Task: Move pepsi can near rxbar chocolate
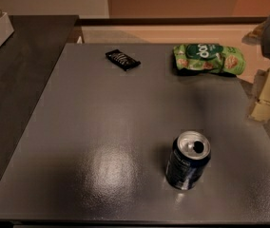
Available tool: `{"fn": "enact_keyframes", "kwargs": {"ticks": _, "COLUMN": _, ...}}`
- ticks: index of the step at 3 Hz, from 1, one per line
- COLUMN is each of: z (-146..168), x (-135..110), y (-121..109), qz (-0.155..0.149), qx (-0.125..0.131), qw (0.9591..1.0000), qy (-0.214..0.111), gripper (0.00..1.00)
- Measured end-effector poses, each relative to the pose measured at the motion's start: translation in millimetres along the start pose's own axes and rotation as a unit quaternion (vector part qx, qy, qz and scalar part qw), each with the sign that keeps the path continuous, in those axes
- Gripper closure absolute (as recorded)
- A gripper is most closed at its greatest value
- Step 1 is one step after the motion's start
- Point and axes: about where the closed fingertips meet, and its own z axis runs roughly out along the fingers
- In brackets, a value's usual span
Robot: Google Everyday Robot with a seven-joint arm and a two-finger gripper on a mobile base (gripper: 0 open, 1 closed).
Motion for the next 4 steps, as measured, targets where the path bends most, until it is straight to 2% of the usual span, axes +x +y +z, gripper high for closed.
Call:
{"fn": "enact_keyframes", "kwargs": {"ticks": 1, "z": 0.0, "x": 0.0, "y": 0.0, "qz": 0.0, "qx": 0.0, "qw": 1.0, "qy": 0.0, "gripper": 0.0}}
{"fn": "enact_keyframes", "kwargs": {"ticks": 2, "z": -0.7, "x": -1.5, "y": 4.7, "qz": -0.005, "qx": -0.016, "qw": 0.9996, "qy": -0.023, "gripper": 0.0}}
{"fn": "enact_keyframes", "kwargs": {"ticks": 3, "z": 1.2, "x": -6.0, "y": 21.7, "qz": -0.021, "qx": -0.039, "qw": 0.997, "qy": -0.064, "gripper": 0.0}}
{"fn": "enact_keyframes", "kwargs": {"ticks": 4, "z": 8.3, "x": -23.2, "y": 52.6, "qz": -0.049, "qx": -0.066, "qw": 0.9898, "qy": -0.116, "gripper": 0.0}}
